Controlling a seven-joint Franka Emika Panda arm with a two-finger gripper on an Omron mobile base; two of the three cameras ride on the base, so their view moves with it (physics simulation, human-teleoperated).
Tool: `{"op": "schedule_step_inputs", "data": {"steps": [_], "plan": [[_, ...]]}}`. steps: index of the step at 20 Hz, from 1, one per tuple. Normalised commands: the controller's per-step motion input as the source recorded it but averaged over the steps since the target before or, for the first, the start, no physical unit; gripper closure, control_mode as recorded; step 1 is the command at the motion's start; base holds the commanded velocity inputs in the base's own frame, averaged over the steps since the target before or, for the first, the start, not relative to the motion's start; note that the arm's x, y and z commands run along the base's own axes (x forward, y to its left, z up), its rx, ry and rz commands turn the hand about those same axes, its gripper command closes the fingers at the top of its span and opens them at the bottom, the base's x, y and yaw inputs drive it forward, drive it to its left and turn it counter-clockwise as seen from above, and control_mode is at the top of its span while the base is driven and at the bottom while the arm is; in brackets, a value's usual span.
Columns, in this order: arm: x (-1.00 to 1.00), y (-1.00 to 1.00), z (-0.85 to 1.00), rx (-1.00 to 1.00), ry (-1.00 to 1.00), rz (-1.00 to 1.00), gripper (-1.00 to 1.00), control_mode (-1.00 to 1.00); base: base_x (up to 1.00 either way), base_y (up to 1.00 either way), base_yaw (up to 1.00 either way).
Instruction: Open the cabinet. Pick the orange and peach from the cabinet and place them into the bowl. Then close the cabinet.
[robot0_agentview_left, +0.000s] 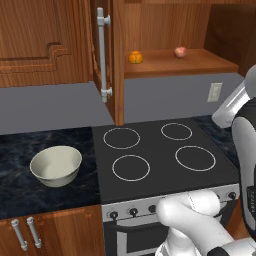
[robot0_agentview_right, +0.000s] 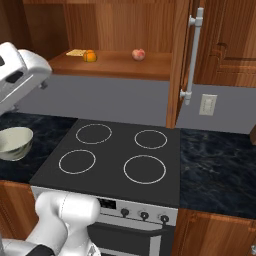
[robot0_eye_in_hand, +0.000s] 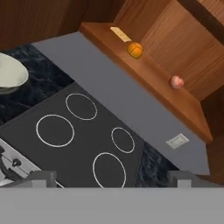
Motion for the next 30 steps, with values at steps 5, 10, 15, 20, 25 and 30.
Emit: {"op": "schedule_step_inputs", "data": {"steps": [5,10,15,20,25,30], "plan": [[0.19,-0.03,0.0,0.22,-0.13,-0.13,-1.0,-1.0,0.0,0.0,0.0],[0.31,0.0,0.0,0.25,-0.14,-0.13,-1.0,-1.0,0.0,0.0,0.0],[0.23,0.0,0.1,0.36,-0.1,-0.13,-1.0,-1.0,0.0,0.0,0.0],[0.11,0.0,0.31,0.37,-0.06,-0.11,-1.0,-1.0,0.0,0.0,0.0],[0.38,0.0,0.37,0.22,0.0,-0.08,-1.0,-1.0,0.0,0.0,0.0],[0.62,0.0,0.06,0.0,0.03,-0.02,-1.0,-1.0,0.0,0.0,0.0]]}}
